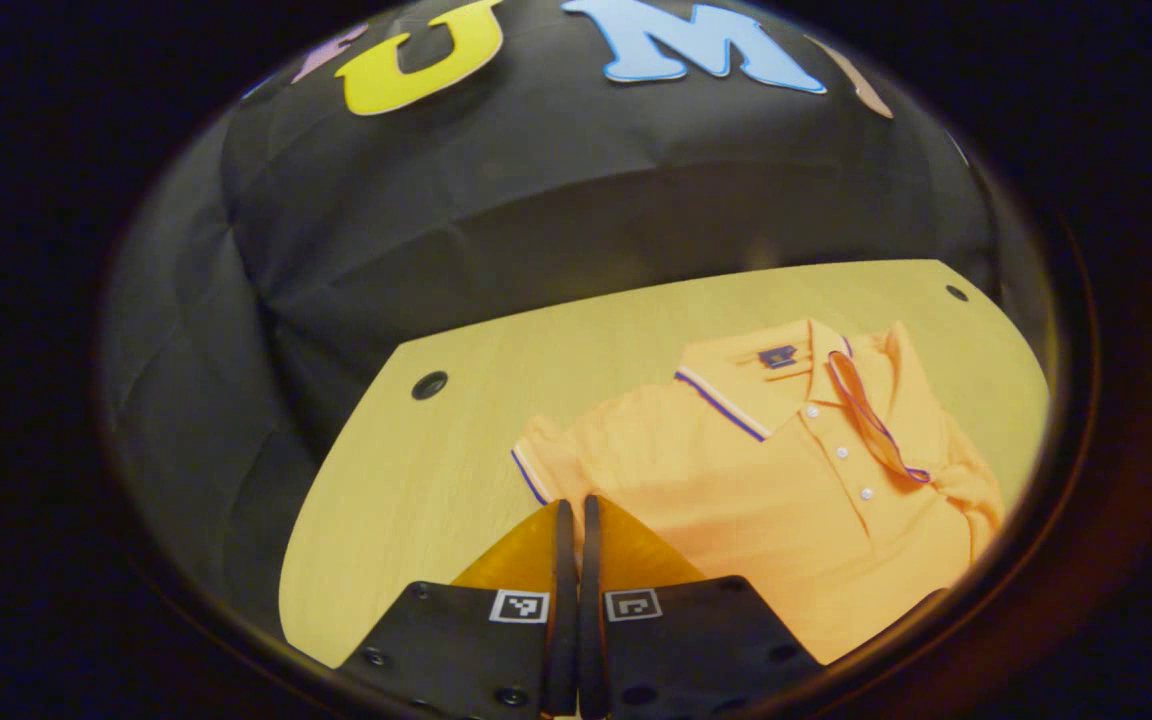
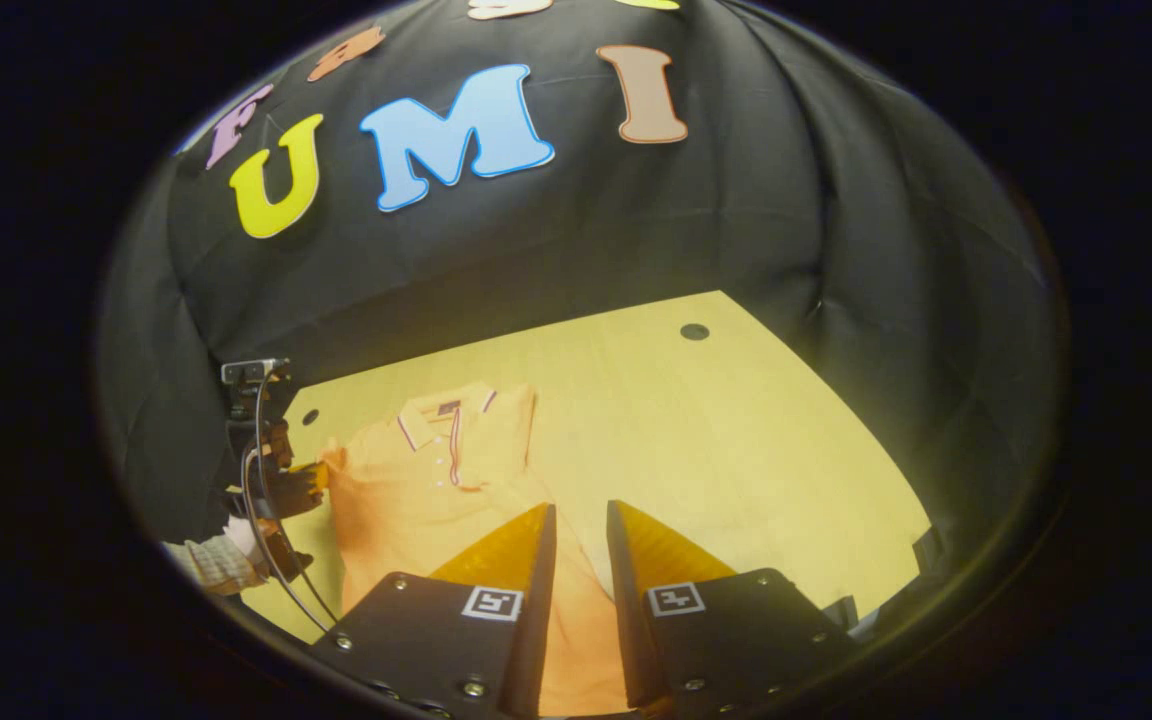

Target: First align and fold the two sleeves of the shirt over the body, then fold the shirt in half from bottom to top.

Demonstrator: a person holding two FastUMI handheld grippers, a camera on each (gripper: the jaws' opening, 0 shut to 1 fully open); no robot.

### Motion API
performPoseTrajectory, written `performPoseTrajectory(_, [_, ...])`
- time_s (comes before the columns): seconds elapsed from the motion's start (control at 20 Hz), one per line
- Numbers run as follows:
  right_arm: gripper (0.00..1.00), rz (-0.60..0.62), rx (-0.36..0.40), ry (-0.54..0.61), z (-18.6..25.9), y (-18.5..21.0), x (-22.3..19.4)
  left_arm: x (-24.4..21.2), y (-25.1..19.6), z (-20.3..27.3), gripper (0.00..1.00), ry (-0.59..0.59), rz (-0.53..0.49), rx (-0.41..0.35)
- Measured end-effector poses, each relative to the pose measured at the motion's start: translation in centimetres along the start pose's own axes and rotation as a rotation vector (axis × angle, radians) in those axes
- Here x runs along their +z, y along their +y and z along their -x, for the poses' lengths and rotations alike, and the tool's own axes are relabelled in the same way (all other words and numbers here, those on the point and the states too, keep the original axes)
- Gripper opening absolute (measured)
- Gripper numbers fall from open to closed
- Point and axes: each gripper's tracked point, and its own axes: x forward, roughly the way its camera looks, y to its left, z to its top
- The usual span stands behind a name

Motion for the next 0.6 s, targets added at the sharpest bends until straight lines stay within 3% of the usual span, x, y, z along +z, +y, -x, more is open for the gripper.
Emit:
performPoseTrajectory(0.3, [0.31, -0.032, -0.024, -0.008, 0.5, -1.7, -0.3, 3.4, -7.3, 1.3, 0.06, -0.065, -0.100, -0.117])
performPoseTrajectory(0.6, [0.31, -0.086, -0.057, -0.008, 1.4, -3.8, -1.2, 2.6, -13.6, 1.8, 0.07, -0.056, -0.176, -0.210])
